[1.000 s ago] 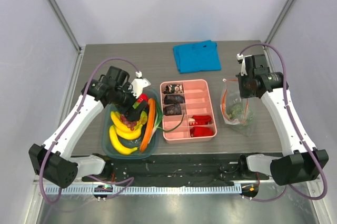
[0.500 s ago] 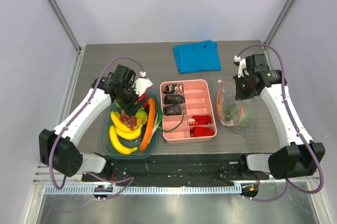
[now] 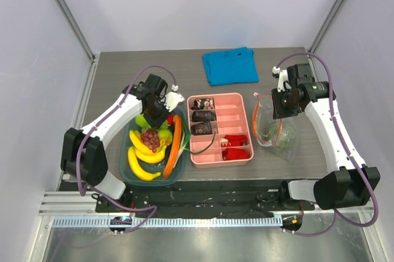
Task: Place the food in the zip-top bag and seal the zipper
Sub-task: Pick up the fake fruit from the bin.
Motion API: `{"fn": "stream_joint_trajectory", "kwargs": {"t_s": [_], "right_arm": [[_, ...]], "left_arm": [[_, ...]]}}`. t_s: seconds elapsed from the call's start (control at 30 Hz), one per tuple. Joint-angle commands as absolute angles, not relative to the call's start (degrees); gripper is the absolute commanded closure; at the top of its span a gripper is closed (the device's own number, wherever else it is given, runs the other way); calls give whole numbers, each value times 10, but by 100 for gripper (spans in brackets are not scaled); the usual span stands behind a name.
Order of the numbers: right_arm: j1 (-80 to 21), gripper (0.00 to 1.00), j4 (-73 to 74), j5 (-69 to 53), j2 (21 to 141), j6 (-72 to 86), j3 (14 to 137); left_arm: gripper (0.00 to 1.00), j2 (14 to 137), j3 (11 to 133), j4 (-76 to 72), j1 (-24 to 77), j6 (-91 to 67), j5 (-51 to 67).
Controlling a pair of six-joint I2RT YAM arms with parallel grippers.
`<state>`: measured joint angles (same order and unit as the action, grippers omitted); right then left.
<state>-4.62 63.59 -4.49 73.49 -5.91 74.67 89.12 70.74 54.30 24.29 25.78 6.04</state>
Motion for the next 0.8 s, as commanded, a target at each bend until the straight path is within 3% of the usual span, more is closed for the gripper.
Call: {"fn": "stream_joint_trajectory", "kwargs": {"t_s": [0.0,0.1,0.17,0.2,0.23,0.37,0.5,0.57,0.63,0.77], "right_arm": [[-43,73,642,-45,712,-61,758],[-43,74,651,-44,713,-63,771],[-43,70,657,-42,715,-65,779],[-43,61,664,-45,715,-67,787],[-43,59,667,-47,715,-68,791],[-43,55,675,-50,709,-69,800],[-43,78,674,-52,707,-71,793],[-43,85,674,-53,708,-72,789],[-43,99,673,-53,709,-72,787],[-43,99,674,-50,707,-69,796]], "left_arm": [[85,877,734,549,243,265,90],[100,860,735,568,243,258,92],[100,849,737,575,243,254,91],[100,839,741,584,243,252,94],[100,832,744,586,243,249,96],[100,809,768,597,243,232,101],[100,800,797,609,243,222,103],[100,801,818,622,243,217,109],[100,801,837,627,243,212,110],[100,798,882,636,243,197,117]]}}
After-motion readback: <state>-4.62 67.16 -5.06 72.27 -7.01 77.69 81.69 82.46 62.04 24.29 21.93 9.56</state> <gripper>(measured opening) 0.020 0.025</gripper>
